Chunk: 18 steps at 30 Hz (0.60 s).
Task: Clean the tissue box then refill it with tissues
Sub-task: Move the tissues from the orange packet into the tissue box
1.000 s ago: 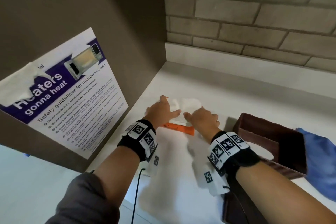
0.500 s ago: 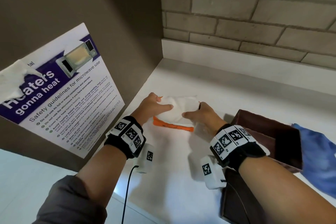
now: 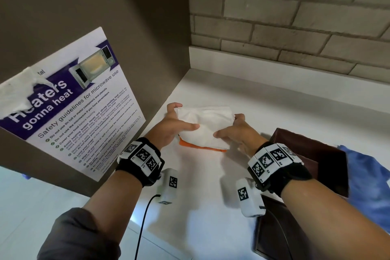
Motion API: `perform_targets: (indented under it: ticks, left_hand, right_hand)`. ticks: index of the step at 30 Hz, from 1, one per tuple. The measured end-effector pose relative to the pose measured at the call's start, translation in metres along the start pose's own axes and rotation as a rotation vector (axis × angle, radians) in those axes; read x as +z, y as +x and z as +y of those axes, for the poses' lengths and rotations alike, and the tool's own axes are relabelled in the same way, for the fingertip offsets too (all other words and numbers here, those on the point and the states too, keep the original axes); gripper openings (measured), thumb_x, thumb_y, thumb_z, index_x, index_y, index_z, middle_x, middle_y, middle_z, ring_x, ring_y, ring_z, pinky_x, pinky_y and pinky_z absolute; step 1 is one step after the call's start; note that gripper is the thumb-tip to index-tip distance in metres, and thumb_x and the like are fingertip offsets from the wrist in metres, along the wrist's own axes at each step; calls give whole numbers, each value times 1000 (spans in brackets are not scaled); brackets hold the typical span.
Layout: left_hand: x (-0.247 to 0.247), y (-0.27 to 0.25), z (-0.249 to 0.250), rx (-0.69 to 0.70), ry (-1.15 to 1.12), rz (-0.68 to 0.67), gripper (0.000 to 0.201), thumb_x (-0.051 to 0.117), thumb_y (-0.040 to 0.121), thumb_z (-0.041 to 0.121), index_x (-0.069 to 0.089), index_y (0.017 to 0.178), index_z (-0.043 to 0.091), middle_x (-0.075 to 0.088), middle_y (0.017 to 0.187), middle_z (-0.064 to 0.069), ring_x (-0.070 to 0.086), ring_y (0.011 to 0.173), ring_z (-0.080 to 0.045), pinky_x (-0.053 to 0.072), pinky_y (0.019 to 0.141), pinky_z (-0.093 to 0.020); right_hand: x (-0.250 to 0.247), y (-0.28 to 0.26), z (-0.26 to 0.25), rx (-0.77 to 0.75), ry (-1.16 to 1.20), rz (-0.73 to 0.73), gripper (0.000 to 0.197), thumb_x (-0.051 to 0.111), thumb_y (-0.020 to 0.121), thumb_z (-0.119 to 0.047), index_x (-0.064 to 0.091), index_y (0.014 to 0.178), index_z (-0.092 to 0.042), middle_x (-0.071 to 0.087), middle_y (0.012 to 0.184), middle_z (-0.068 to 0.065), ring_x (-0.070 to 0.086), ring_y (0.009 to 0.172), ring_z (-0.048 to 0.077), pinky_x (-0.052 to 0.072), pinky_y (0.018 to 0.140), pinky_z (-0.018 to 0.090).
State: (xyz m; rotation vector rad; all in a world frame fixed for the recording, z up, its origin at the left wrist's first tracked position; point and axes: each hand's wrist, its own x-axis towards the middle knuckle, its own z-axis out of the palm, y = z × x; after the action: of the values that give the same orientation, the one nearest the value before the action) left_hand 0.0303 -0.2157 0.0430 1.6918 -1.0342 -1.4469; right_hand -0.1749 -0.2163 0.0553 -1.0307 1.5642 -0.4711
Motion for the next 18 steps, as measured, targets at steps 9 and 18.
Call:
perform_targets:
  ticks: [9,18]
  left_hand:
    - [1,-13,-3,137,-103,-41,105,87,36,23,35,126,34,47,141,-12,53,128,-30,49,104,-44]
    - [-1,-19,-3,214,-56,-169,91,77,65,3,32,142,22,55,117,12,60,107,-8,49,95,-23]
  right_hand:
    - [3,2,9,-94,47,38,98,90,38,-36,44,124,-23,61,116,2,63,104,23,57,87,45]
    - [14,-14,6,-412,-366,218,62,75,72,-22,43,125,-20,53,125,5,46,120,27,37,105,40]
